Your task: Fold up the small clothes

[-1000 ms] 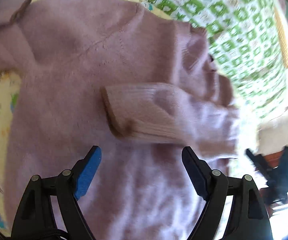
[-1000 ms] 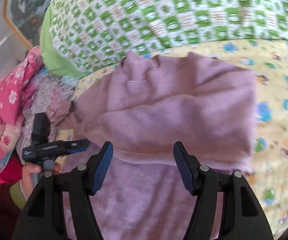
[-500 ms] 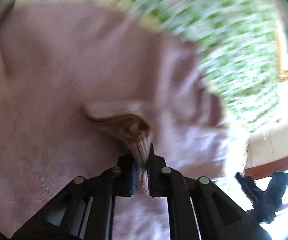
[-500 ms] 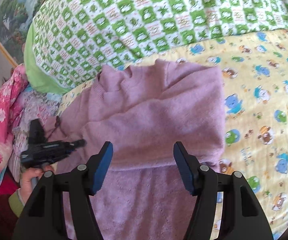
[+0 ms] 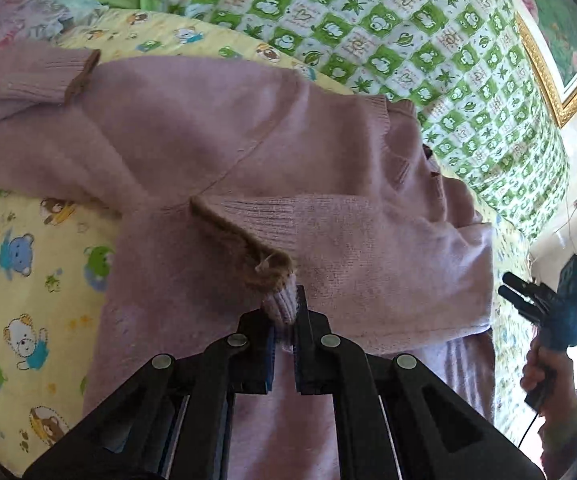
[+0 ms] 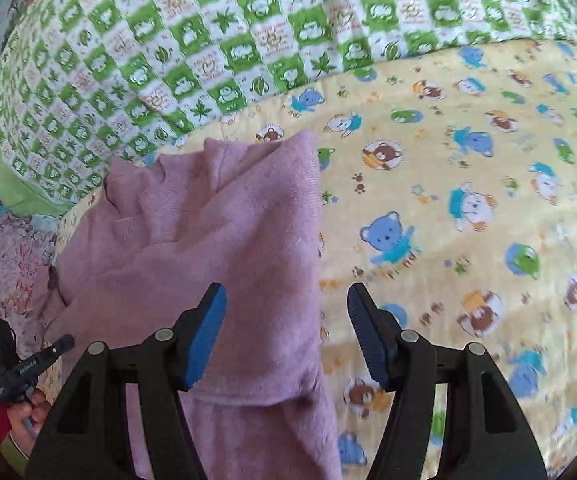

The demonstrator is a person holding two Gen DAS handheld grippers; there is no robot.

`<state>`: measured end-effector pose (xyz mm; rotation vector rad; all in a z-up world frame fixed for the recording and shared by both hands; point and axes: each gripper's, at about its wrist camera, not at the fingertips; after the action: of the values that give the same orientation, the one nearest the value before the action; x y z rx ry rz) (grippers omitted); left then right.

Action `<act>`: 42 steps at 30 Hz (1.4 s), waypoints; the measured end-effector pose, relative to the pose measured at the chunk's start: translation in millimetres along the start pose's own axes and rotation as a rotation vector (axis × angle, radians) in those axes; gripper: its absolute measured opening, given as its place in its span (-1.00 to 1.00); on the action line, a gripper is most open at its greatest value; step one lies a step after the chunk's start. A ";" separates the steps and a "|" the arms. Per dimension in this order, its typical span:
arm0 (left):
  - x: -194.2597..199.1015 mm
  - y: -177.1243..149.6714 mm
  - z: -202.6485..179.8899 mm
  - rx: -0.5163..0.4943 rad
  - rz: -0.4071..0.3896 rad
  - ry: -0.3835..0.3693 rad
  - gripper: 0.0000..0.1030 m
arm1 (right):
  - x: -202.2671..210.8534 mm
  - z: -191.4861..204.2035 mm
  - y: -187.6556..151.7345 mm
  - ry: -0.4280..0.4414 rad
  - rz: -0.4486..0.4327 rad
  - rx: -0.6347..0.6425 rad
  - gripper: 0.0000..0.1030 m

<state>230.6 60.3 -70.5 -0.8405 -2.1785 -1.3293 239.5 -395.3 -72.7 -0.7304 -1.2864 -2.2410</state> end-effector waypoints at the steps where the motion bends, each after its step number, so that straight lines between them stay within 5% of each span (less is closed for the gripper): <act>1: 0.3 -0.2 0.0 -0.018 -0.004 0.012 -0.91 | -6.9 0.5 1.3 0.001 0.012 0.005 0.24; 8: -0.3 -6.0 5.8 -0.020 -0.011 0.041 -0.91 | -49.2 1.5 3.1 0.034 0.062 -0.034 0.24; 9: -0.4 -6.5 5.2 -0.015 -0.010 0.040 -0.91 | -52.7 0.5 2.3 0.032 0.060 -0.039 0.10; 11: -0.2 -7.0 3.9 -0.015 -0.007 0.039 -0.91 | -50.6 0.0 3.6 0.058 0.052 -0.032 -0.79; 14: -2.3 2.1 -13.2 -0.039 -0.025 -0.004 -0.91 | -27.0 -3.8 23.5 0.040 -0.009 -0.008 -0.81; 18: -14.1 11.9 -39.4 -0.084 -0.039 -0.055 -0.91 | -12.5 -18.1 39.1 -0.018 -0.032 0.009 -0.82; 22: -31.8 5.0 -35.9 -0.120 -0.001 -0.001 -0.89 | -35.8 -28.4 26.9 -0.043 0.046 -0.002 -0.76; 24: -37.7 -1.1 -27.9 -0.135 0.035 0.038 -0.84 | -41.1 -28.0 19.2 -0.089 0.061 0.004 -0.45; 27: -29.6 -3.6 -18.4 -0.152 0.039 0.089 -0.60 | -27.1 -19.5 18.2 -0.165 0.020 0.004 -0.06; 32: 6.7 8.5 2.3 -0.164 -0.019 0.184 -0.24 | 12.7 0.4 18.3 -0.095 -0.069 -0.017 -0.05; 35: 25.4 24.8 18.8 -0.213 -0.081 0.337 0.42 | 31.5 19.4 9.7 -0.032 -0.082 -0.029 0.06; 37: 31.5 37.2 27.5 -0.272 -0.123 0.459 0.59 | 41.3 33.2 -2.8 0.010 -0.062 -0.024 0.10; 42: 19.7 67.2 47.1 -0.462 -0.156 0.686 0.62 | 37.9 59.5 -33.3 0.064 0.014 -0.025 0.10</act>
<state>260.6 131.3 -36.1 -0.2795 -1.4428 -1.8929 203.4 -332.1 -44.4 -0.6688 -1.2211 -2.2550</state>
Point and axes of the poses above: each gripper's, at about its wrist camera, not at the fingertips, and x roughly against the way its jaws point, z to its left, y to its top, and after that the axes turned 10 degrees about -z, right-handed
